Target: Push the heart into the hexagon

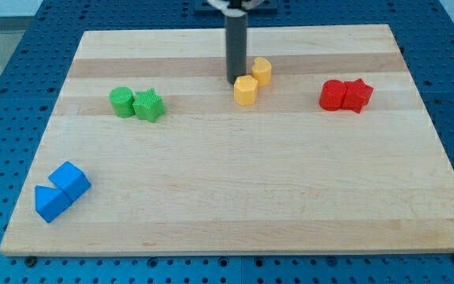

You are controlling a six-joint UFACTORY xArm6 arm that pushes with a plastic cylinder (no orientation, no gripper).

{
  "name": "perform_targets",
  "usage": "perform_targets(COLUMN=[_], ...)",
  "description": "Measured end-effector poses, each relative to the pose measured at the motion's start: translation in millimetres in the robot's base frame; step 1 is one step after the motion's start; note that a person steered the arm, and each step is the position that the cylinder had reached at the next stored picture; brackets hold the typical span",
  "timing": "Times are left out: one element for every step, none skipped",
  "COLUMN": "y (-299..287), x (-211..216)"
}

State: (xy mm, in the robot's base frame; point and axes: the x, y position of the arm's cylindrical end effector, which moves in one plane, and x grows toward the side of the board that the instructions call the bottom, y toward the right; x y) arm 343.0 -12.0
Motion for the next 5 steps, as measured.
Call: perform_targets(y=[-6,-6,20,50,53], x=[5,-43,-94,-63,-31])
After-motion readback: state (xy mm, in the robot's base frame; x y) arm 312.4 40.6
